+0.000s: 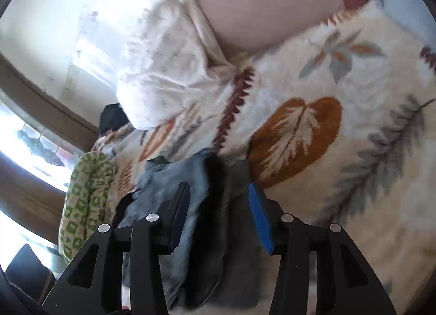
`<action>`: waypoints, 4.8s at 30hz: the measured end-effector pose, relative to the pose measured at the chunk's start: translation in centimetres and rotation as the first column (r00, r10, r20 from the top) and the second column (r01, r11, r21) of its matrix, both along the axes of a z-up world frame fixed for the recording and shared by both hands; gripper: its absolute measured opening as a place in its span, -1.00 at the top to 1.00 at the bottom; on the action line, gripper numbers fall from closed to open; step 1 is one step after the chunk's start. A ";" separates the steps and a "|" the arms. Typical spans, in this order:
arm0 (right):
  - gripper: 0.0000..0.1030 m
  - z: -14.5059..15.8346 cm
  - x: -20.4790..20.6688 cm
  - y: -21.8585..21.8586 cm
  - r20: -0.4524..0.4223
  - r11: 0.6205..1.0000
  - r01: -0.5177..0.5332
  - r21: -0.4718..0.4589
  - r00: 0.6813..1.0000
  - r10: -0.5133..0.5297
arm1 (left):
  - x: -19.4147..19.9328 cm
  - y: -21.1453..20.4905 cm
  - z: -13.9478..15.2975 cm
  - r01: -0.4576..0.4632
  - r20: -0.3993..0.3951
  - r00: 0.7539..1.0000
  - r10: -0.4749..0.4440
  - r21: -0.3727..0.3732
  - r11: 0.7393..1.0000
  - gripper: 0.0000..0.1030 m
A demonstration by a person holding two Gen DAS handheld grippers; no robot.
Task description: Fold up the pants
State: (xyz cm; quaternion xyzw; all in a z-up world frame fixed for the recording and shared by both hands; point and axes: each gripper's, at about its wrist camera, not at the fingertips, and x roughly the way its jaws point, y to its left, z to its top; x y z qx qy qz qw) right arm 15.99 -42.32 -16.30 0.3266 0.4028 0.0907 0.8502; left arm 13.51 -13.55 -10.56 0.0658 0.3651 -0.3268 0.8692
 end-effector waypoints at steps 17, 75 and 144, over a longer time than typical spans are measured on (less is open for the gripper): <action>0.21 -1.7 -3.1 13.3 -0.019 0.970 -0.132 -0.204 0.991 0.131 | 4.6 0.1 -7.2 -0.118 -0.056 0.989 0.134 0.230 0.966 0.23; -0.90 -5.2 5.4 10.8 -0.085 0.951 -0.092 -0.297 0.994 0.069 | 14.8 1.5 -10.2 -0.331 -0.227 0.899 0.374 0.205 0.921 -1.00; -1.00 -5.2 -2.9 13.6 -0.224 0.925 -0.212 -0.317 0.964 0.144 | 2.5 3.2 -9.4 -0.406 0.022 0.908 0.419 0.297 0.864 -1.00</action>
